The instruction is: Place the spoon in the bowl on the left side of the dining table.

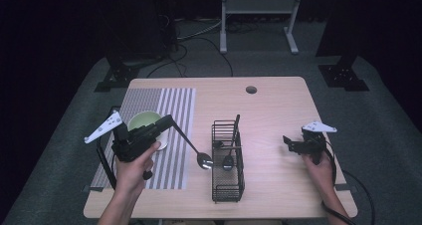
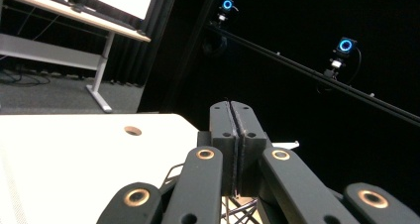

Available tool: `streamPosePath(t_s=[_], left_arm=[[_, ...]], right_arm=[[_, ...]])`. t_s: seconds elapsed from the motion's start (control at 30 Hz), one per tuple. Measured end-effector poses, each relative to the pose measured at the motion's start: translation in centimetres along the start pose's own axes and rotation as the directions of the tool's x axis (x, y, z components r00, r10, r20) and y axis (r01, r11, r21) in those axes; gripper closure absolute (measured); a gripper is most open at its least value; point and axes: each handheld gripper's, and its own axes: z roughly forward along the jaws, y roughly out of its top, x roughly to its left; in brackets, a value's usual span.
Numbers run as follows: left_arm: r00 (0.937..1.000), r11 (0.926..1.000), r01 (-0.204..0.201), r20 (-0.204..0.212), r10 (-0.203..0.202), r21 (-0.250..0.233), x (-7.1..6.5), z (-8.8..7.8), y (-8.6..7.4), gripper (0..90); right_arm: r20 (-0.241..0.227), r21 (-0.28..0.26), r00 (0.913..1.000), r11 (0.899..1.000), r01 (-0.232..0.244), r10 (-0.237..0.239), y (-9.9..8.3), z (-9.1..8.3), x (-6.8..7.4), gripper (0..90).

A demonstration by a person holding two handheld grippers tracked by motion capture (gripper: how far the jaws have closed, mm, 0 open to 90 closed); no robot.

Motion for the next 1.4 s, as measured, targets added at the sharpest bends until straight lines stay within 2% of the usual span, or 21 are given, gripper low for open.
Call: streamPosePath(t_s=[0.47, 0.83, 1.4], left_arm=[[0.9966, 0.9998, 0.020, -0.081, -0.019, 0.004, 2.4, -1.2, -0.9, 89.5], [0.9940, 0.9999, 0.014, -0.109, -0.013, 0.002, 3.0, -2.2, -1.1, 89.6], [0.9838, 0.9996, 0.026, -0.177, -0.027, -0.007, 4.6, -3.3, -1.2, 89.6]], right_arm=[[0.001, 0.000, 1.0000, 1.000, 0.001, -0.001, 0.0, 0.0, 0.0, 13.1], [0.005, 0.003, 1.0000, 1.000, 0.002, -0.002, 0.0, 0.0, 0.0, 13.1], [0.006, 0.006, 1.0000, 1.000, 0.002, -0.002, 0.0, 0.0, 0.1, 13.1]])
